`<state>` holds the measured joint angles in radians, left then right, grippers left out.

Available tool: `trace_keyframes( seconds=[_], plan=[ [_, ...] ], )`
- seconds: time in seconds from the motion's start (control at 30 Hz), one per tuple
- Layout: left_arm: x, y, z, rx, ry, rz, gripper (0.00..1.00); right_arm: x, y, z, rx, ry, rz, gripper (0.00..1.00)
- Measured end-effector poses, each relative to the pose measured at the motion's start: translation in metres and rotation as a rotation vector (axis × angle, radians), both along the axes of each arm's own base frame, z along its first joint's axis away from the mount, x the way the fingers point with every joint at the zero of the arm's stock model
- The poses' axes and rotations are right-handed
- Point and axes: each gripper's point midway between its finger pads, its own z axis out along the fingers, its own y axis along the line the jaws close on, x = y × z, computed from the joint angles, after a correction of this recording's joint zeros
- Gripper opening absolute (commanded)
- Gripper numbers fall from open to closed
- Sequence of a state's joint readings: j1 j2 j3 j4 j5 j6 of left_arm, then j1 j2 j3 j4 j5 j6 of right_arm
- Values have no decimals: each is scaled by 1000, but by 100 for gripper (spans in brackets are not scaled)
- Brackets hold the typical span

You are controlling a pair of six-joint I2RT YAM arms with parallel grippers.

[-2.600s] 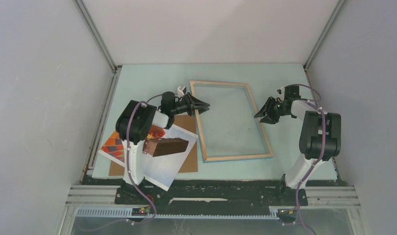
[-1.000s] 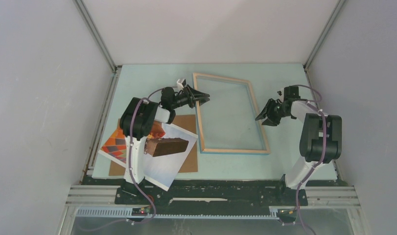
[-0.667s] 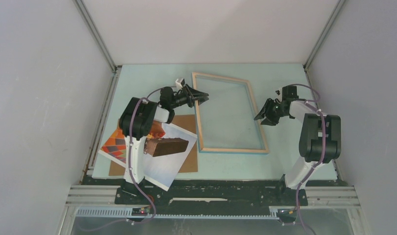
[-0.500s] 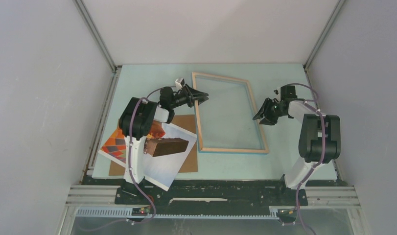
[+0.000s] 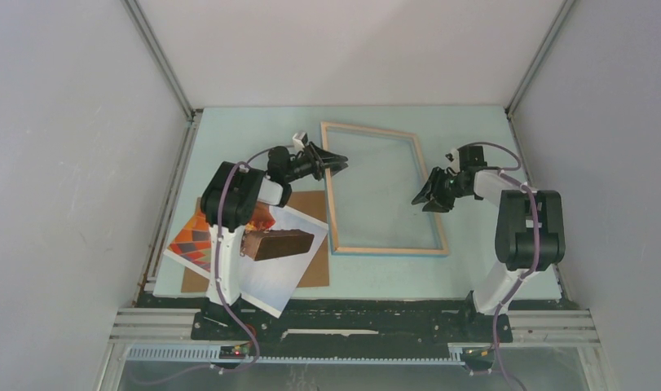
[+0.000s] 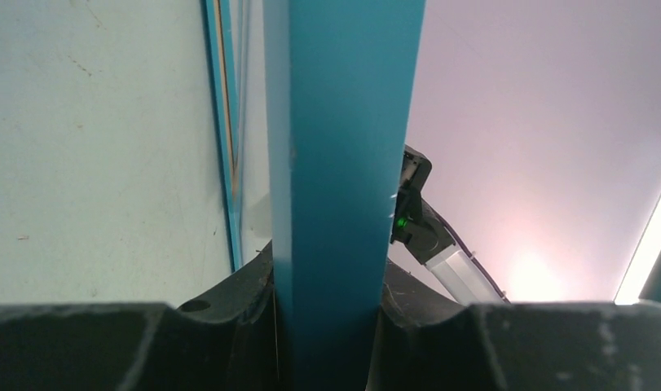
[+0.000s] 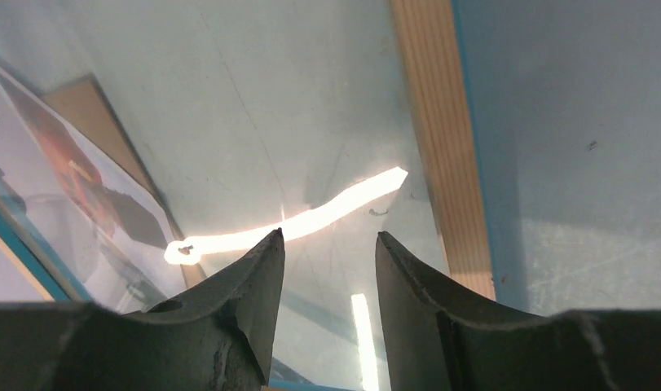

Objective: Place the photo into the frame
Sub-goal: Place the photo frame at the center of the board.

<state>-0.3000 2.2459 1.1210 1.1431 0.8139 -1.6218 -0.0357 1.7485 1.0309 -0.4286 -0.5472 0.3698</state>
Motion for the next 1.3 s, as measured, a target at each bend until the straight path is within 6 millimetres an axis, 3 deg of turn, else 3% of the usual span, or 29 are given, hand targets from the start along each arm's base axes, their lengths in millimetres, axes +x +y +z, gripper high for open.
trace_keyframes(
  seconds=[0.23, 0.57, 0.7, 1.03, 1.3],
  plan=[
    [0, -2, -12, 7, 23, 3, 37, -1, -6, 1, 7, 3, -20, 54],
    [2, -20, -43, 20, 62, -21, 37, 11, -41, 8, -36, -22, -130, 56],
    [5, -22, -49, 20, 64, -23, 37, 40, -48, 14, -28, -41, -163, 57],
    [9, -21, -56, -2, 73, -20, 36, 145, -61, 35, -12, -154, -198, 55],
    [11, -22, -52, -16, 71, -20, 36, 178, -58, 30, 10, -166, -199, 54]
  ],
)
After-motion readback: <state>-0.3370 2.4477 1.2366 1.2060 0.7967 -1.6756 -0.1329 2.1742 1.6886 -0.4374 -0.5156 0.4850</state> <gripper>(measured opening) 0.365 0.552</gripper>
